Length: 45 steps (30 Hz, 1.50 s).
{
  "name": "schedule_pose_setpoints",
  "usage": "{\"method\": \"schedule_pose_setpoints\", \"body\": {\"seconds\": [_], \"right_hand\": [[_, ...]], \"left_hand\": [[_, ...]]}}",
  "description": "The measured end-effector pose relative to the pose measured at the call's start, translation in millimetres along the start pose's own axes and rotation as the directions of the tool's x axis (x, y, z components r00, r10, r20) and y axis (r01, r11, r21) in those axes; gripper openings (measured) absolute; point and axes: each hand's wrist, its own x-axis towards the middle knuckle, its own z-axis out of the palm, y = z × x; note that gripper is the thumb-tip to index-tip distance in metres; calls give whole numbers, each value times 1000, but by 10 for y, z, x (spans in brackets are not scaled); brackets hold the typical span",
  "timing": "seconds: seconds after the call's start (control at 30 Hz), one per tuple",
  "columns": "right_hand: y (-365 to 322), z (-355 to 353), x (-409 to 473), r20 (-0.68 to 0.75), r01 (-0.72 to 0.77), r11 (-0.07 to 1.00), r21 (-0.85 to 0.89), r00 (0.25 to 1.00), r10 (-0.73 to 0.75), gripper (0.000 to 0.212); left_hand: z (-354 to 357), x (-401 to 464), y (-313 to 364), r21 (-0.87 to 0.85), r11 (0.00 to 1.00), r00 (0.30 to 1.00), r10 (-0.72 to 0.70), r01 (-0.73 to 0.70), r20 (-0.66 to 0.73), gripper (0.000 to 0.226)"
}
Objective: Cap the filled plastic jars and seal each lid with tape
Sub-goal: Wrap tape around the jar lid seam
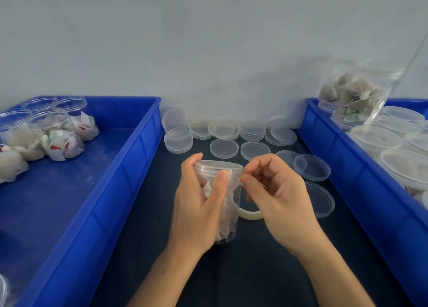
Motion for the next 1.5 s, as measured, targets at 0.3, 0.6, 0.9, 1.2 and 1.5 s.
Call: {"method": "schedule_pose_setpoints", "body": {"seconds": [0.3,0.6,0.9,1.2,1.5], "right_hand": [[36,22,-3,4,-20,1000,-12,1000,20,18],[33,-38,12,-16,-117,988,98,993,119,21],[45,37,-33,16,23,992,-125,1000,-21,16],[79,34,-7,-10,45,978,-205,999,-48,18],[141,-113,44,141,439,665,-604,880,-453,5]], "left_hand": [[-26,31,-8,-47,999,999,-20,22,29,69],[-33,31,29,-102,993,999,-52,52,5,66],[-37,26,37,-105,993,998,-55,56,12,62],[-51,26,64,-95,995,999,-40,43,36,66],[-100,52,107,-60,990,989,-124,128,75,48]]}}
